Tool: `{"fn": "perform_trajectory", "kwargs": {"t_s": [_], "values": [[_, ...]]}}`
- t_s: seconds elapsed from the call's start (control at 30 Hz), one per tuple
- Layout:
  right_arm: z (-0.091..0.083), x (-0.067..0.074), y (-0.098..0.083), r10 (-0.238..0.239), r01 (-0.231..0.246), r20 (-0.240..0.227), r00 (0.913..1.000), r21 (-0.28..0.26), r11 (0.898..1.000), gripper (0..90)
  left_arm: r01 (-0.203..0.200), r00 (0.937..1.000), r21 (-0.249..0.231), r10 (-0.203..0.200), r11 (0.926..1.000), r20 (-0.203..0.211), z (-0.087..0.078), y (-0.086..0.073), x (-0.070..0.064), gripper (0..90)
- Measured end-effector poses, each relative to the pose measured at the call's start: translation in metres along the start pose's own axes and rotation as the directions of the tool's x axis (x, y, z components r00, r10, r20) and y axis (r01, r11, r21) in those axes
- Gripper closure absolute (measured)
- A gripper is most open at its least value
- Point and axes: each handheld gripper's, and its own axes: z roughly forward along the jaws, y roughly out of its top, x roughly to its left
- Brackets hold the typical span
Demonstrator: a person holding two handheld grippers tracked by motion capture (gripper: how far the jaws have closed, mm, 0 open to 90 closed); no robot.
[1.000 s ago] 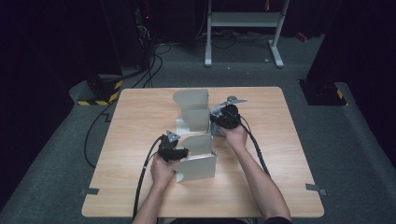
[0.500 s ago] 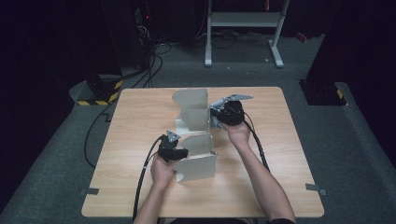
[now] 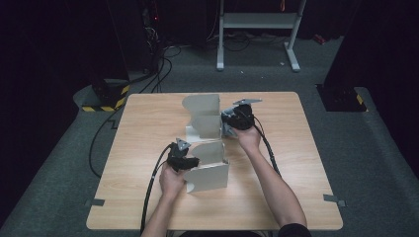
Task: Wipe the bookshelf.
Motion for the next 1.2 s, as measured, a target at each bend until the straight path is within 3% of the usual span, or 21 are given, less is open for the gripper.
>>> {"fn": "perform_trajectory", "kwargs": {"t_s": [0.2,0.3,0.5,0.57,0.8,0.93,1.2], "values": [[0.028,-0.010,-0.015,0.039,-0.039,0.009,0.9992,0.087,0.995,83.7,0.000,1.0000,-0.002,0.000,1.0000,-0.001,0.000,0.000,0.000,32.6],[0.033,-0.012,-0.018,0.066,-0.066,-0.004,0.9978,0.092,0.994,83.7,0.000,1.0000,-0.002,0.000,1.0000,-0.001,0.000,0.000,0.000,32.6],[0.021,-0.008,-0.008,0.047,-0.047,0.009,0.9989,0.060,0.997,83.7,0.000,1.0000,-0.001,0.000,1.0000,0.000,0.000,0.000,0.000,32.6],[0.018,-0.009,-0.006,0.060,-0.061,0.006,0.9982,0.043,0.997,83.7,-0.001,1.0000,-0.001,0.001,1.0000,0.000,0.000,0.000,0.000,32.6],[0.016,-0.009,0.001,0.052,-0.052,0.014,0.9986,0.031,0.998,83.7,0.000,1.0000,-0.001,0.000,1.0000,0.001,0.000,0.000,0.000,32.6],[0.005,-0.005,0.016,0.048,-0.047,0.008,0.9988,-0.024,0.999,83.7,0.001,1.0000,0.000,-0.001,1.0000,0.003,0.000,0.000,0.000,32.6],[-0.010,0.001,0.044,0.017,-0.016,0.006,0.9998,-0.075,0.997,83.7,-0.004,1.0000,-0.001,0.004,1.0000,0.002,0.000,0.000,0.000,32.6]]}}
